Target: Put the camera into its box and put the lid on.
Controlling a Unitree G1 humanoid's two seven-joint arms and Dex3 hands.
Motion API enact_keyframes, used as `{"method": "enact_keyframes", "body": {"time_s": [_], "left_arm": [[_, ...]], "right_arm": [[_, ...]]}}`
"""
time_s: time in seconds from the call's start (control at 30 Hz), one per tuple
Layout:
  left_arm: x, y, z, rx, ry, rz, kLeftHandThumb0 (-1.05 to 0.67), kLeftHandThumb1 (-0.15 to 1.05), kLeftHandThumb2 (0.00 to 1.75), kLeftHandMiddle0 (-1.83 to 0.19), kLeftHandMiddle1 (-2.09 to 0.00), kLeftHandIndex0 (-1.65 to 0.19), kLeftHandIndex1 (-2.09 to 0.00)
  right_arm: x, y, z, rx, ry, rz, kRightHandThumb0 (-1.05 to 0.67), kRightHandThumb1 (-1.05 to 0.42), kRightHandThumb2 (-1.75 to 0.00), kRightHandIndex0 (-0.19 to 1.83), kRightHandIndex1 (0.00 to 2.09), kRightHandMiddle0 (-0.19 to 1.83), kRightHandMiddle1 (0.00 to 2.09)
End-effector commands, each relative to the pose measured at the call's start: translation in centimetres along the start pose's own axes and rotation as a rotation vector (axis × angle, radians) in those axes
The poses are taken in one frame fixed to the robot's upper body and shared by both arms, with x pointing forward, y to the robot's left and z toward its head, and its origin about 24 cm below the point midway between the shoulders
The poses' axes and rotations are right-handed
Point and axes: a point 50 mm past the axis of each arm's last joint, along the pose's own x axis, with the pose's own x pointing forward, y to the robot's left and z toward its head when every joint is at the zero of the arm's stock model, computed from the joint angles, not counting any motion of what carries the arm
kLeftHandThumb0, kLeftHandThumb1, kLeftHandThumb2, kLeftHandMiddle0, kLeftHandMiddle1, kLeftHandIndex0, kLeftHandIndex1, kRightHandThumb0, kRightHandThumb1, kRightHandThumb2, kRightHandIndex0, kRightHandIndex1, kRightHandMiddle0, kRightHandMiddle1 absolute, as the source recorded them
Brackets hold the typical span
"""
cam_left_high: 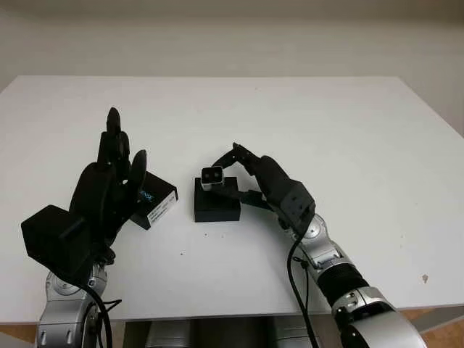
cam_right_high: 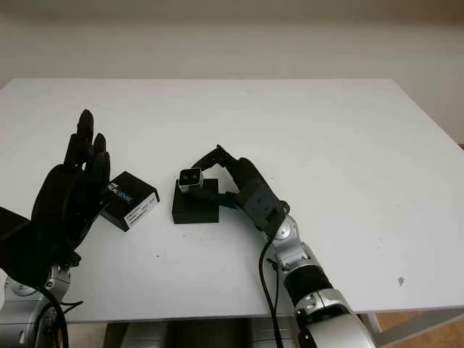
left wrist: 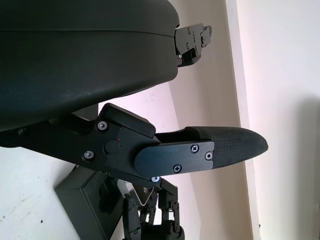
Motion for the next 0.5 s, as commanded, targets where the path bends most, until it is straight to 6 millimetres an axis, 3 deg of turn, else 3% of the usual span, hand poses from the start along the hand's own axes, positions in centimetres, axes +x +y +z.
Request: {"method": "enact_keyframes", "body": {"time_s": [0.0,0.47], "left_arm": [[-0.09,0.10,0.05,0.000,0.003,-0.004,-0.83,1.05,0.55,0.19,0.00,0.19,0.00],[-0.17,0.09,0.13,0.003,-0.002,-0.003,-0.83,1.05,0.55,0.19,0.00,0.19,0.00]], "right_arm": [[0.07,-0.46,0.51,0.013,-0.028,-0.020,-0.51,-1.05,-0.14,0.02,0.05,0.30,1.60],[-0.26,-0.98,0.26,0.021,-0.006,-0.015,-0.51,-1.05,-0.14,0.03,0.06,0.31,1.59]]}}
